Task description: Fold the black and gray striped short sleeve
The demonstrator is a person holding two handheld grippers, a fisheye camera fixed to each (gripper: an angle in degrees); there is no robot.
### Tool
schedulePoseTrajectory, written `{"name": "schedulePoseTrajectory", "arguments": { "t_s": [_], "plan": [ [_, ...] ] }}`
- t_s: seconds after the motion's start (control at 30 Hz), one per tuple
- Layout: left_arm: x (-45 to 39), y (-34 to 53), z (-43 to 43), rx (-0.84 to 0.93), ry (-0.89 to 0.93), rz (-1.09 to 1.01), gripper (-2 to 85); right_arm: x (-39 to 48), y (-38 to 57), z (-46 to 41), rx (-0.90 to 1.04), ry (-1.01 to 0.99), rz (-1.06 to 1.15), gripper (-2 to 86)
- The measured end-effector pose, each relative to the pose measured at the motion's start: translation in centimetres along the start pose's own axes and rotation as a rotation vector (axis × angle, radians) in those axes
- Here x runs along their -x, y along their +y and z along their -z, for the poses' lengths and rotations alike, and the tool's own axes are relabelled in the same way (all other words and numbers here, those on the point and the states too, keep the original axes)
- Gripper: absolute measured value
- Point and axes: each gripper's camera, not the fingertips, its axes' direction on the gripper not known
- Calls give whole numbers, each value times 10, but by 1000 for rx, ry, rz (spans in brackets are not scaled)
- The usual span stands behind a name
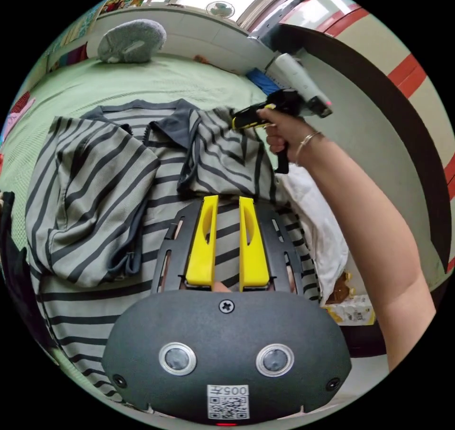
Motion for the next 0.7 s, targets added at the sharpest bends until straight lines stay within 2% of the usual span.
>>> {"name": "schedulePoseTrajectory", "arguments": {
  "t_s": [0.07,0.17,0.23,0.37,0.47,0.6,0.7],
  "plan": [
    [0,3,5,-7,-47,-18,88,11,7,9,-54,85,-1,35],
    [10,5,6,-2,-26,16,93,2,26,44,-131,-2,-77,76],
    [15,5,6,12,-27,32,93,4,50,66,-174,2,-34,95],
    [20,7,10,27,-50,37,91,20,120,91,-135,-53,54,112],
    [19,10,12,40,-92,22,89,31,157,85,-82,-114,42,100],
    [20,13,8,78,-109,8,83,40,176,59,-31,-96,-5,94],
    [25,16,-3,150,-144,15,70,40,186,57,-49,-12,-26,27]
  ]
}}
